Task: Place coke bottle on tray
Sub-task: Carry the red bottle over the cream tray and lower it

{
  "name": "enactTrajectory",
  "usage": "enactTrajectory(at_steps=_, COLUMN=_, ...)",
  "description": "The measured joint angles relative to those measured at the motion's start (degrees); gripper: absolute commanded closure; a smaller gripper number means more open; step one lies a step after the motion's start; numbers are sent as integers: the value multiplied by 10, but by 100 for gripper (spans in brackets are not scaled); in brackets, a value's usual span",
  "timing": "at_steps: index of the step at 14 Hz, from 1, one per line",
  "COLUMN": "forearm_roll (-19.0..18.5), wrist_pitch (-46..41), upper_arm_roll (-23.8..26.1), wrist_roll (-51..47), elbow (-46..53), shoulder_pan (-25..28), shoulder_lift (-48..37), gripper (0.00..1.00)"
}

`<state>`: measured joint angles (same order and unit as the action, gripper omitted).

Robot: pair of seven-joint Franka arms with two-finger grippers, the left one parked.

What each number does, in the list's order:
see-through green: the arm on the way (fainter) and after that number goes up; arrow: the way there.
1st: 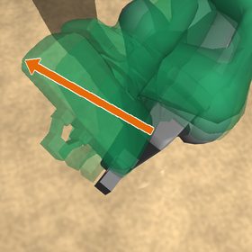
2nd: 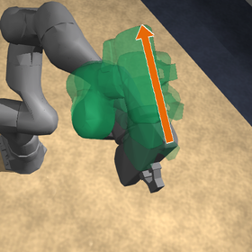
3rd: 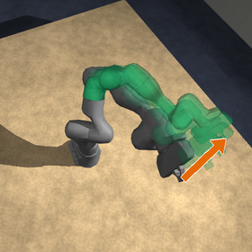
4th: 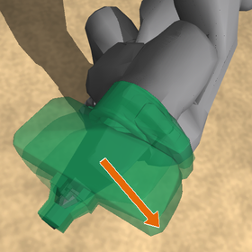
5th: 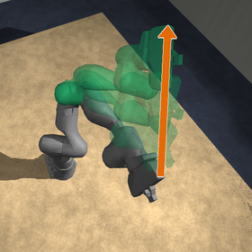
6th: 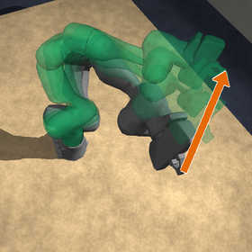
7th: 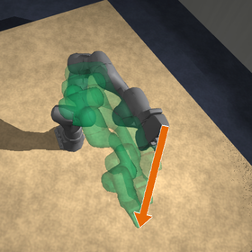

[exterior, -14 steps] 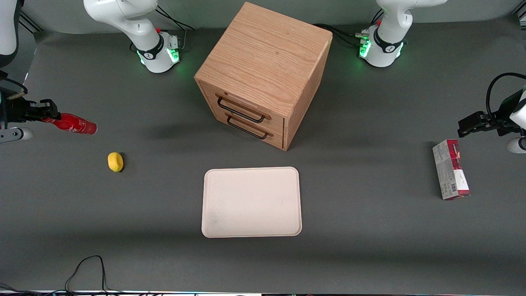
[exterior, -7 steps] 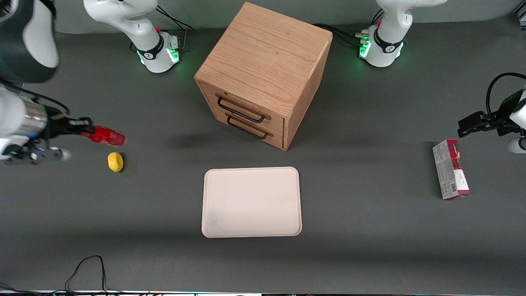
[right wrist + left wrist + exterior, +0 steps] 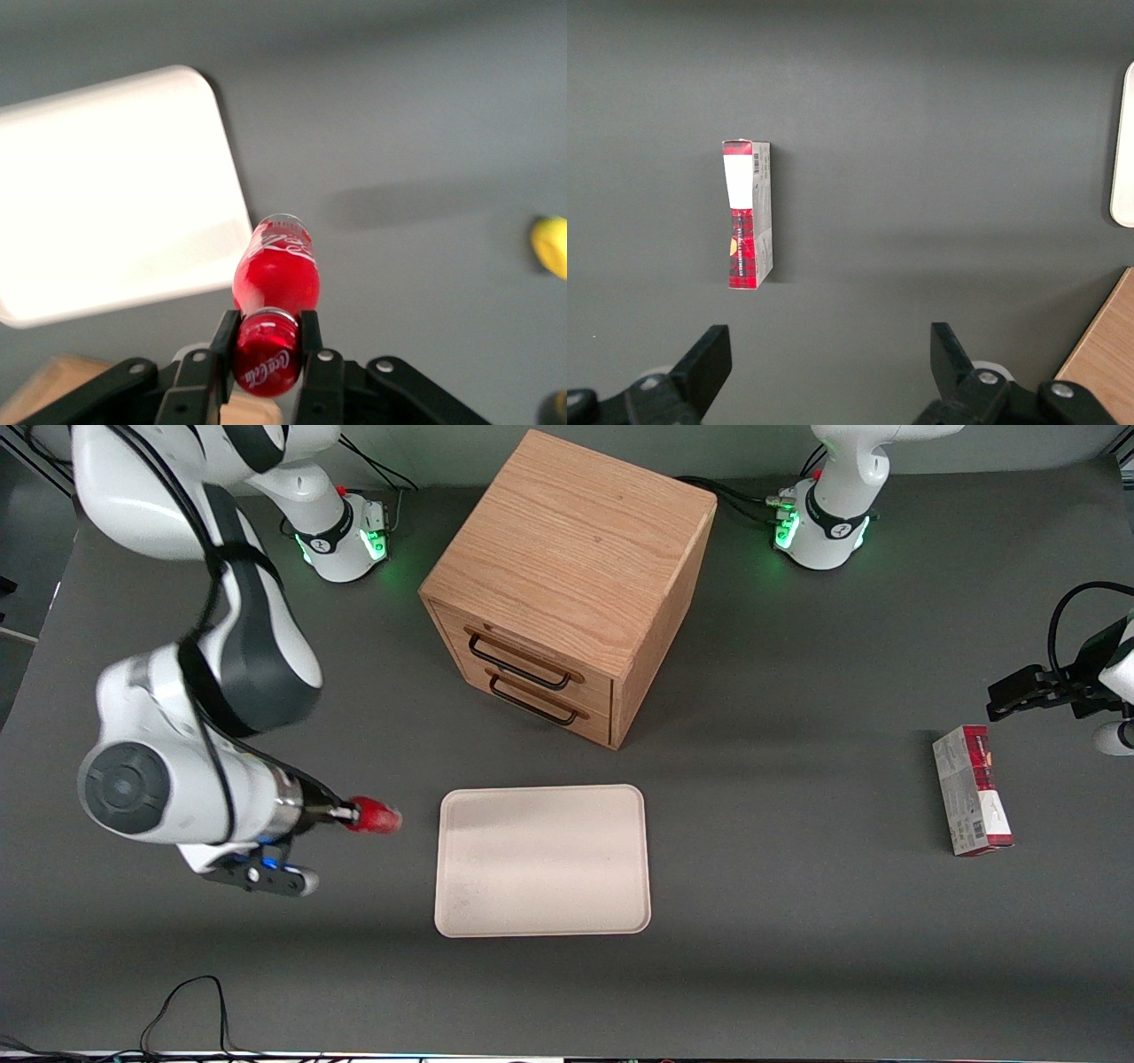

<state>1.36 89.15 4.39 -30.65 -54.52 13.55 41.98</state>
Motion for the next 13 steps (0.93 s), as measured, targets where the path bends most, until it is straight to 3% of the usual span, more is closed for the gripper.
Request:
enactTrajectory(at_steps=7, forearm_roll=-14, wrist_pitch=176, upper_arm_roll=3, wrist_roll=-97, elbow=15, shoulder_pan=45, shoulder_lift=103, gripper=100)
enactTrajectory(at_steps=13, forearm_roll=-21, wrist_pitch=185, upper_arm_roll=3, wrist_roll=-102, elbow=28, shoulder_pan=48, shoulder_lift=113, gripper=100)
